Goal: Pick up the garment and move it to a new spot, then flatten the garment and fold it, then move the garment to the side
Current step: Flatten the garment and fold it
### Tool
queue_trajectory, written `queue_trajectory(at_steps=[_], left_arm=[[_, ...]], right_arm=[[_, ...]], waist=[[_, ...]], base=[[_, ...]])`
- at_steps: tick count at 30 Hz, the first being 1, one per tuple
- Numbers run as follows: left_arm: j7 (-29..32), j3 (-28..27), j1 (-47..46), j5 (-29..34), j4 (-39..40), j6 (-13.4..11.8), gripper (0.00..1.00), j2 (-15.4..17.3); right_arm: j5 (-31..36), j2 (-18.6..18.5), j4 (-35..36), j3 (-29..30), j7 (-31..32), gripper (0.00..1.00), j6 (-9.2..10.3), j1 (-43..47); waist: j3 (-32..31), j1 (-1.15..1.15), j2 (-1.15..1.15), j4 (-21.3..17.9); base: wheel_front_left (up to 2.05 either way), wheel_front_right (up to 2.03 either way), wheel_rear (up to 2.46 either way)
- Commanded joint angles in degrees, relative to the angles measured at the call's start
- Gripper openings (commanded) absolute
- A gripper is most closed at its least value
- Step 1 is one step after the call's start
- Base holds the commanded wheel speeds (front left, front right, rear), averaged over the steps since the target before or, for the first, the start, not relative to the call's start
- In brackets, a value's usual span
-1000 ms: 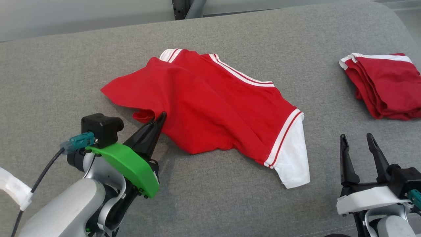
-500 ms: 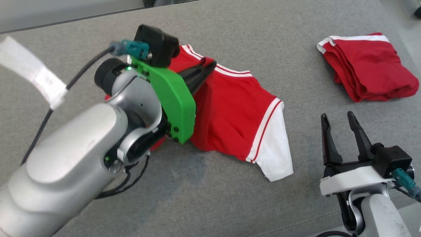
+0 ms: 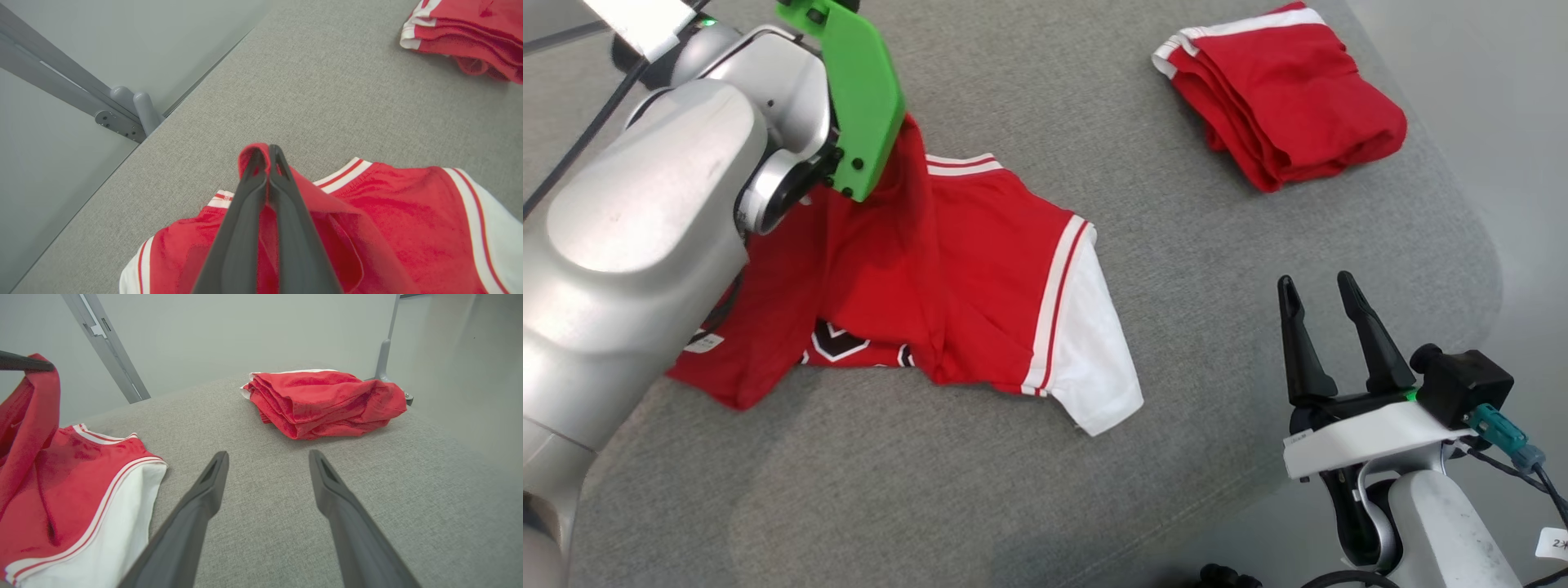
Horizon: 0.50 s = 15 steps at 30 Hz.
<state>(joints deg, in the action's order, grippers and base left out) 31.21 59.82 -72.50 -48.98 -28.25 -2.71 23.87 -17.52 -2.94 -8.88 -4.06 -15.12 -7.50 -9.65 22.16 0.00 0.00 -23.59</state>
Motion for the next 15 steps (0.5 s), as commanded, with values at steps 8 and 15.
queue_trajectory(at_steps=[8, 15], left_arm=[[-4.3, 1.6, -1.1, 2.7, -10.0, 3.3, 0.33, 1.4], [-8.0, 0.0, 0.9, 0.2, -7.3, 4.6, 1.00, 0.6]], right_arm=[[-0.9, 0.0, -0.1, 0.6, 0.0, 1.00, 0.02, 0.8], [2.1, 0.0, 0.5, 2.5, 0.0, 1.00, 0.02, 1.2]], waist=[[3.6, 0.00, 0.00, -4.7], [1.1, 0.00, 0.00, -0.6]], base=[[0.00, 0.00, 0.00], [0.00, 0.00, 0.00]])
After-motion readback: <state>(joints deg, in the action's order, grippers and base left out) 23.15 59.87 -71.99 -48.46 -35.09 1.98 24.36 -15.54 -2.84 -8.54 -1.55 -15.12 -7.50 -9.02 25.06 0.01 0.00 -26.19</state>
